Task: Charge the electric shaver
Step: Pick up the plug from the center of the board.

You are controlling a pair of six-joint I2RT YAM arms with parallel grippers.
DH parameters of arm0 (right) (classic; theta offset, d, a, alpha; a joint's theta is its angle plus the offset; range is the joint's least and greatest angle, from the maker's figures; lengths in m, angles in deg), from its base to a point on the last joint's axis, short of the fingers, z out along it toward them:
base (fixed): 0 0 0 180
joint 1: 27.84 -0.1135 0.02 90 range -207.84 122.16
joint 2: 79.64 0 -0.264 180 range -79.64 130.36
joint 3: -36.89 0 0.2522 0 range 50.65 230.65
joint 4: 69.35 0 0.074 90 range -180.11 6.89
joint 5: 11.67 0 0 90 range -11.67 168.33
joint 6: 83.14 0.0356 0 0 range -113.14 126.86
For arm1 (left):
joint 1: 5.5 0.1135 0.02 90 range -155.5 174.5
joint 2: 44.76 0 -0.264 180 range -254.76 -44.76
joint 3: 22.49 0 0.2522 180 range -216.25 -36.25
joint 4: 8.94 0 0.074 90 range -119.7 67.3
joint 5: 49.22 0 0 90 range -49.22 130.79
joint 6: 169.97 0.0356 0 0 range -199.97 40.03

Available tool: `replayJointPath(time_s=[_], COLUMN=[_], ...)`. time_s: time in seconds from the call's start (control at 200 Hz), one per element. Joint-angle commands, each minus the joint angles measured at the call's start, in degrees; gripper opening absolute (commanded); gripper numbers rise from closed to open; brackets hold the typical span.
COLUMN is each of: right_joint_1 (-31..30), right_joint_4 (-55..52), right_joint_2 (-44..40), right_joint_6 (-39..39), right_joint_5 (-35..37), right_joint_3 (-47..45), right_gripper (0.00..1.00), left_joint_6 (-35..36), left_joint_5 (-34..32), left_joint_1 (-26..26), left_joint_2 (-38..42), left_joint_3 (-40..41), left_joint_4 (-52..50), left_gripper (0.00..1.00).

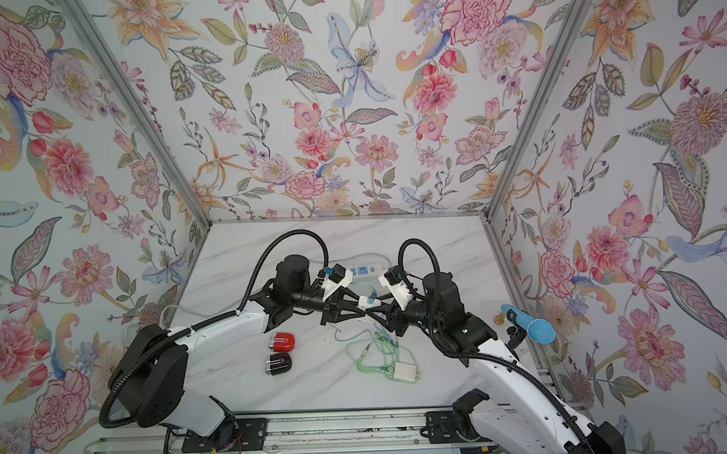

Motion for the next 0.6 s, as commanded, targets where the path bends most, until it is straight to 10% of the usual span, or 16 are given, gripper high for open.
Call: replayJointPath(time_s=[0.0, 0.23, 0.395, 0.596], right_joint_1=[-0.65, -1.07, -2.00, -2.32], right_joint_4=[2.11, 2.67, 2.98, 3.05], right_joint_2=[0.62, 0.10, -0.52, -1.16], right_joint_6=[0.32, 1.38, 2.23, 2.61], right_joint_5=[-0.77, -1.47, 1.07, 7.23], right_joint_3=[-0.23, 0.68, 1.65, 2.39], right_gripper=[0.37, 0.12, 0.00, 0.00], left_joint_6=[0.40, -0.66, -0.78, 0.22], left_joint_5=[0.71, 0.34, -2.04, -5.19], left_joint_1=[-0.33, -0.37, -0.33, 0.32], left_joint_2=[0.53, -0.02, 0.19, 1.55], left_joint_3=[-2.38, -1.81, -1.37, -0.21], left_joint_4=[1.80, 3.71, 4.24, 3.77], left_gripper=[0.00, 0.00, 0.36, 0.48])
